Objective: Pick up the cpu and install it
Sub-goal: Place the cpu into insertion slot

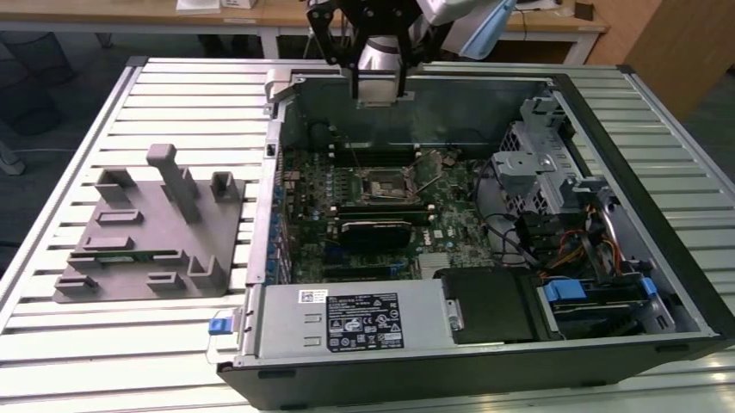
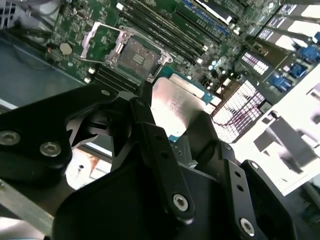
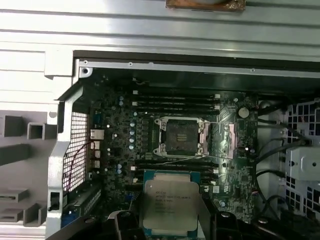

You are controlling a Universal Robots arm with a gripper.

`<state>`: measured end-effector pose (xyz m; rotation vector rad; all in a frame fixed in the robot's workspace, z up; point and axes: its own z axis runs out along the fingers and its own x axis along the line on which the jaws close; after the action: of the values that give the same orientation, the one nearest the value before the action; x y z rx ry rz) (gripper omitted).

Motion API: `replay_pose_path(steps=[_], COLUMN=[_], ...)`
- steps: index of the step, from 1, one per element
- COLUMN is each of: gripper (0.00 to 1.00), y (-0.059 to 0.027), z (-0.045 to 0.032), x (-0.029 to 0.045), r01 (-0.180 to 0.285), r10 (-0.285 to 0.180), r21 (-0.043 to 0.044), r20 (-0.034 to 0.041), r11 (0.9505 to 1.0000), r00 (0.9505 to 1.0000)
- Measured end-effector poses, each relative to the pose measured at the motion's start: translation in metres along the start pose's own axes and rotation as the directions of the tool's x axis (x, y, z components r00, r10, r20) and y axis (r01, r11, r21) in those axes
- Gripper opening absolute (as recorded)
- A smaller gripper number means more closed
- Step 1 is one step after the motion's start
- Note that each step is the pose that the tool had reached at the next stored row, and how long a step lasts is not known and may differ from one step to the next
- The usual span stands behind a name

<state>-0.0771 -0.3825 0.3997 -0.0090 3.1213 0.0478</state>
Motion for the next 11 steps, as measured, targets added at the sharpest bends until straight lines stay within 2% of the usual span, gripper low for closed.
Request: replay_pose_path(steps=[3,6,8,11], gripper=[0.53,0.53,0.53,0.53], y=[0.0001,0.0001,0.0001,0.0001], z=[0.0003,0.0005,0.0008,0.0012], x=[0.0,0.0,0.0,0.0], r01=[-0.051,-0.1,-0.134,-0.189], r10=[0.051,0.1,0.134,0.189], r21=[0.001,0.0019,0.0024,0.0033], r20=[0.0016,0.0031,0.0043,0.0061], r11=[0.9987,0.995,0.991,0.9821], r00=[0.9987,0.995,0.9909,0.982])
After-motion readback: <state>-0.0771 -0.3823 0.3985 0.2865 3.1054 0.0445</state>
